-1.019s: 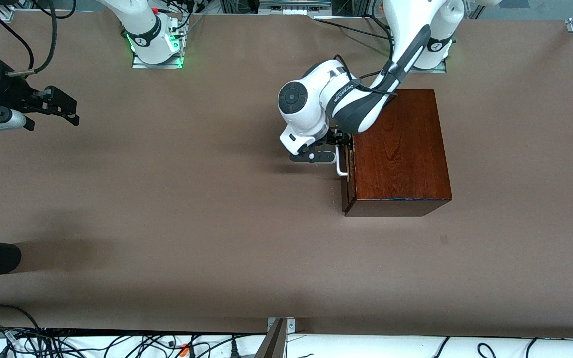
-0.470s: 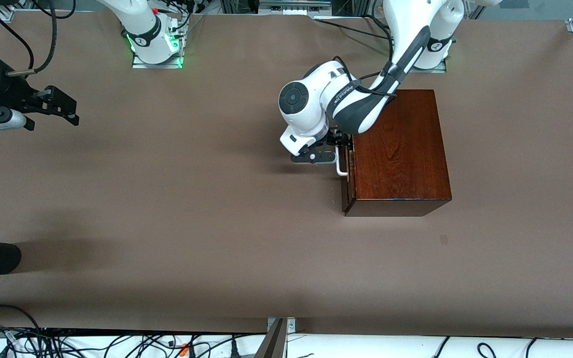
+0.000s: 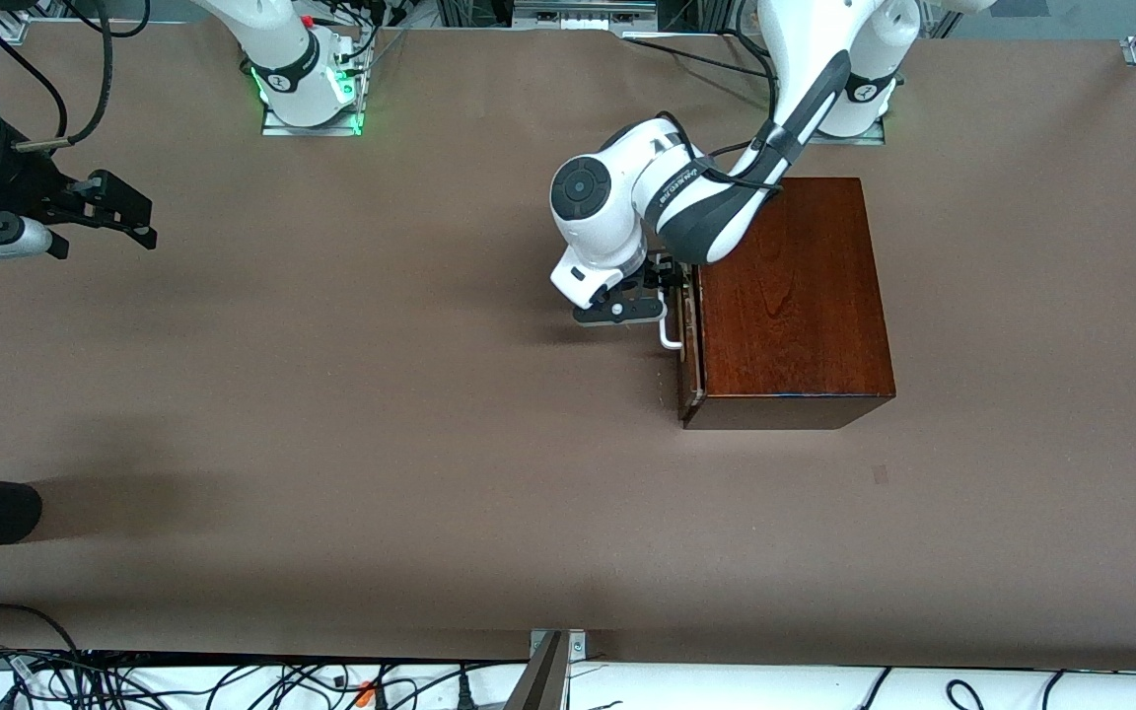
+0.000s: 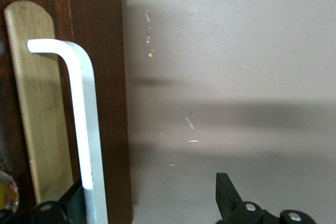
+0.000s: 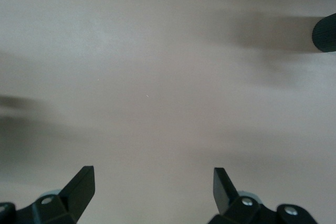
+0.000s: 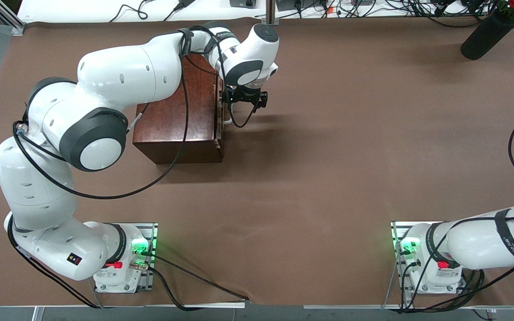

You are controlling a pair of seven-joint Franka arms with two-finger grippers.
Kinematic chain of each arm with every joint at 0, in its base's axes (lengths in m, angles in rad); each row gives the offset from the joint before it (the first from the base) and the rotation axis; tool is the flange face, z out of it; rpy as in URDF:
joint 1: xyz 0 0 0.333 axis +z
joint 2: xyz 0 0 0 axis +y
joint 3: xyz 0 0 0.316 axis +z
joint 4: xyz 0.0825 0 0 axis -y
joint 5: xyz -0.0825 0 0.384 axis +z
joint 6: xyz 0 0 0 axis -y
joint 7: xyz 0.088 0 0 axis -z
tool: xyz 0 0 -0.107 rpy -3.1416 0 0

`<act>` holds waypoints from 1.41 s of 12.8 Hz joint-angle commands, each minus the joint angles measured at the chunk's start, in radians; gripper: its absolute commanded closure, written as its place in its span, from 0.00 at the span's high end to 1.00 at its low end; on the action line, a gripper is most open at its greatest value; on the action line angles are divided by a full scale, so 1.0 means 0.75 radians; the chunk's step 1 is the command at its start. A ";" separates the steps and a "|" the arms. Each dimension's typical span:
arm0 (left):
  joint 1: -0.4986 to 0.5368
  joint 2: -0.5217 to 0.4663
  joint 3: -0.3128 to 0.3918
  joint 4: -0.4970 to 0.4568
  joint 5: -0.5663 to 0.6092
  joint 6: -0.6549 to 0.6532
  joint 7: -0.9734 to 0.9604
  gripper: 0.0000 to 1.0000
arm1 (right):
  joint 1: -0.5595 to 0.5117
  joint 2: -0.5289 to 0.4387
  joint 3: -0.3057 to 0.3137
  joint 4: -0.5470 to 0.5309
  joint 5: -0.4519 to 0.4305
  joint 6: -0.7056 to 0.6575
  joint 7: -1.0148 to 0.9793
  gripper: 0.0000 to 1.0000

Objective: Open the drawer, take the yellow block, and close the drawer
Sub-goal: 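Pull the drawer handle outward with the left gripper to open the drawer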

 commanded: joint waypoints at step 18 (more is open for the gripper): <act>-0.098 0.129 -0.002 0.201 -0.219 0.182 -0.048 1.00 | -0.024 0.018 0.003 0.025 0.015 -0.006 0.005 1.00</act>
